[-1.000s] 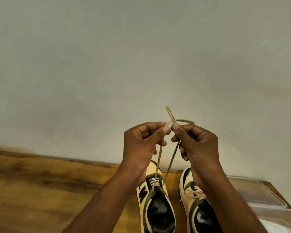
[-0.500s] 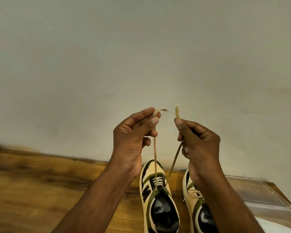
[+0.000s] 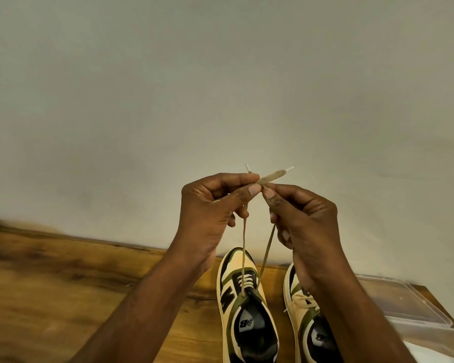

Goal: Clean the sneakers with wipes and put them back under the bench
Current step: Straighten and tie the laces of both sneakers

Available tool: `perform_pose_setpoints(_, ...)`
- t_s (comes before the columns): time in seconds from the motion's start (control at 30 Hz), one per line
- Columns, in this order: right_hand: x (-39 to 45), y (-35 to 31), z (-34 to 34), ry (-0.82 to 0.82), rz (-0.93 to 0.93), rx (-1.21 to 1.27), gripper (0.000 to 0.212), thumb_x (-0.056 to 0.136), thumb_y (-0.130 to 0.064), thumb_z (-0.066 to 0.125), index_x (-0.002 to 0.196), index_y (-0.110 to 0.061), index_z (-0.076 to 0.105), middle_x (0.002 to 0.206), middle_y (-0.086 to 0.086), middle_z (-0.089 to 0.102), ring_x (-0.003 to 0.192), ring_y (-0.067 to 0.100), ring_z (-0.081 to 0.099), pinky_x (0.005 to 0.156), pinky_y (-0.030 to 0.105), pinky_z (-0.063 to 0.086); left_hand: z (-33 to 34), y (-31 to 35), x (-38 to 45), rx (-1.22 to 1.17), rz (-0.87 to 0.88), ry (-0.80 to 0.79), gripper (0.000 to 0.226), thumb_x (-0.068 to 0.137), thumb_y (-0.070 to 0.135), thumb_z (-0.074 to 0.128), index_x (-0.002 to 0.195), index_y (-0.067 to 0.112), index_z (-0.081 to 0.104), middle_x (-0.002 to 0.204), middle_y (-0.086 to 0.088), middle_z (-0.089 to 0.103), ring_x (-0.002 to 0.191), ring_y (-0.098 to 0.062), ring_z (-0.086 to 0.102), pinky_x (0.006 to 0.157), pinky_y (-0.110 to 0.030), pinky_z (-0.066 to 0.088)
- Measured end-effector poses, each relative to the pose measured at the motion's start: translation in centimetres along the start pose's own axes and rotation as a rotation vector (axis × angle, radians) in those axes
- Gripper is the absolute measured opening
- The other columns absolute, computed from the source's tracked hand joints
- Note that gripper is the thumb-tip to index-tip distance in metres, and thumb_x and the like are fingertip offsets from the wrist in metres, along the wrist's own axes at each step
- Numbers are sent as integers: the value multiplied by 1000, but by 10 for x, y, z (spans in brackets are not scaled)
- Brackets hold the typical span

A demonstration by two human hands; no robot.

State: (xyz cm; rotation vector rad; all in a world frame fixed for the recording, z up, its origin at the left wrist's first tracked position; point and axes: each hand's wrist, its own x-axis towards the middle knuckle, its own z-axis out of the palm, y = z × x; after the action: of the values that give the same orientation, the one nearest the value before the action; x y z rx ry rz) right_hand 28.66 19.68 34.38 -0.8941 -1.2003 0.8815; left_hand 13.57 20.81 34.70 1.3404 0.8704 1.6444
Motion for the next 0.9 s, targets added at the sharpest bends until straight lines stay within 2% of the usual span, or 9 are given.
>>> perform_pose_setpoints(0.07,3,-3,1,-11,-3,2,11,89,-22,75,97,-24,83,67,6,64,56,11,50,46,24,37,-1,3,2,16,-2,-4,21,75,25,82,96,21,82,78,-6,78,59,-16,64,51,-23,50)
perform_pose_setpoints(0.23,2,-8,3,-48,-21,-4,20,79,-33,74,94,-24,83,66,6,64,54,12,47,44,22,37,-2,3,3,-14,-113,46,27,75,19,87,101,17,78,79,-6,79,54,-12,59,52,-23,49)
perform_pose_setpoints(0.33,4,-11,2,-84,-14,5,16,86,-25,73,97,-18,82,65,5,64,51,8,48,44,19,37,-7,7,7,-79,-198,-12,38,71,22,86,108,19,79,82,-5,78,57,-12,56,53,-23,48)
perform_pose_setpoints(0.5,6,-17,4,-110,-19,23,40,70,-46,74,92,-14,81,66,9,61,48,12,43,42,21,34,-12,12,10,-55,-199,-95,28,78,16,83,106,15,82,90,-11,79,55,-11,53,51,-22,45)
perform_pose_setpoints(0.67,7,-17,8,-53,24,16,32,73,-42,73,89,-16,81,65,6,64,49,10,45,43,20,35,-13,12,12,-69,-136,-103,25,80,19,81,104,14,81,88,-10,79,50,-12,52,48,-22,45)
perform_pose_setpoints(0.77,9,-15,10,7,2,-27,16,81,-29,78,89,-15,80,64,1,68,49,5,51,46,16,39,-12,11,12,-7,-106,-83,22,80,21,82,101,13,81,86,-9,79,49,-13,55,48,-23,46)
perform_pose_setpoints(0.83,10,-13,9,62,-59,-89,18,80,-26,82,94,-16,77,66,1,72,51,5,61,50,13,44,-12,8,12,74,-70,-61,21,82,22,82,101,13,80,84,-6,80,51,-13,59,49,-24,48)
perform_pose_setpoints(0.9,12,-10,7,92,-173,-215,19,81,-27,84,97,-20,76,68,-2,74,60,8,69,58,14,52,-12,5,12,143,-36,-46,20,85,23,82,102,14,80,82,-3,80,53,-13,63,50,-25,52)
